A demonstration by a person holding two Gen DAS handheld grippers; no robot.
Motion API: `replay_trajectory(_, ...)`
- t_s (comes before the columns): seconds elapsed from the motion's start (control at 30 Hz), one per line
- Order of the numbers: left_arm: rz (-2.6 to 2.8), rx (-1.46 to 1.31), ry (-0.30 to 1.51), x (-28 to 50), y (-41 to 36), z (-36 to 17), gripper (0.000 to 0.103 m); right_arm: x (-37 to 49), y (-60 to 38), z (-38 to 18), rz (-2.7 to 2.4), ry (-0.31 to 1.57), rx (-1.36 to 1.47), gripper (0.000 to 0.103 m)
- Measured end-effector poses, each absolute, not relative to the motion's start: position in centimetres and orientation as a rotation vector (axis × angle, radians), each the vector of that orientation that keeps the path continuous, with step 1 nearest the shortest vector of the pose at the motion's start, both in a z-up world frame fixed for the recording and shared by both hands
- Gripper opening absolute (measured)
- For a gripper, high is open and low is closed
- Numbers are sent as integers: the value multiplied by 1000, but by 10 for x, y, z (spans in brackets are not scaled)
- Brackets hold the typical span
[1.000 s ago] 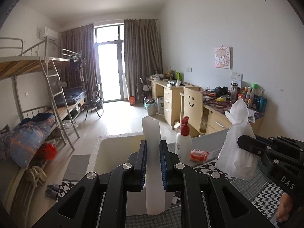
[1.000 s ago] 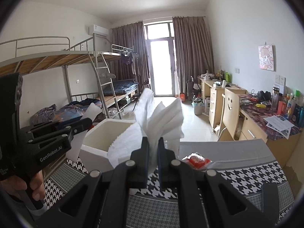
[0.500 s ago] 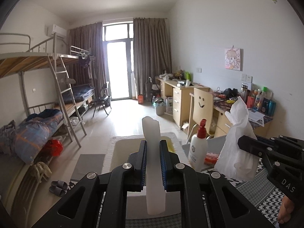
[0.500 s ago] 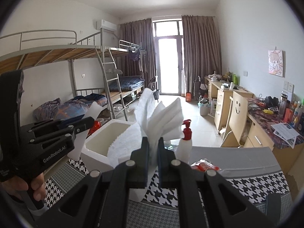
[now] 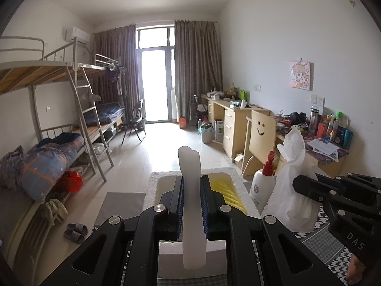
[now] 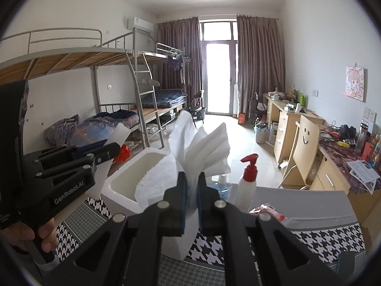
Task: Organize soft objects
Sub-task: 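Lower the white roll into the foam box and open the left tool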
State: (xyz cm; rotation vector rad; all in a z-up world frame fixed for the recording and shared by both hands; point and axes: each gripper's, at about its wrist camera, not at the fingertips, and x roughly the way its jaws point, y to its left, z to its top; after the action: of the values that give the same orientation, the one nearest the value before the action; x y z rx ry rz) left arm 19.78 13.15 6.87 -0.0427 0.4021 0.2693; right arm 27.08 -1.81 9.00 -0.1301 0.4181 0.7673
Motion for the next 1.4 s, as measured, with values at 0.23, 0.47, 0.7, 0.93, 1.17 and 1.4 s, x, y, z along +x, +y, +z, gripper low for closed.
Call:
replay_trajectory(0.23, 288, -53, 419, 206, 136, 66, 14, 274, -6, 87, 780, 427, -154, 11)
replay_trajectory(0.47, 284, -63, 443, 220, 144, 63, 14, 277, 8, 85, 788, 434, -162, 11)
replay_trajectory(0.7, 287, -81, 464, 228, 155, 59, 14, 288, 16, 83, 777, 453, -167, 11)
replay_trajectory(0.93, 282, -84, 488, 239, 160, 52, 14, 294, 21, 78, 777, 469, -169, 11)
replay_trajectory(1.17, 261, -102, 523, 254, 168, 45, 20, 300, 22, 77, 767, 482, -165, 11)
replay_trajectory(1.4, 267, -107, 568, 259, 174, 34, 67, 304, 23, 75, 750, 492, -161, 11)
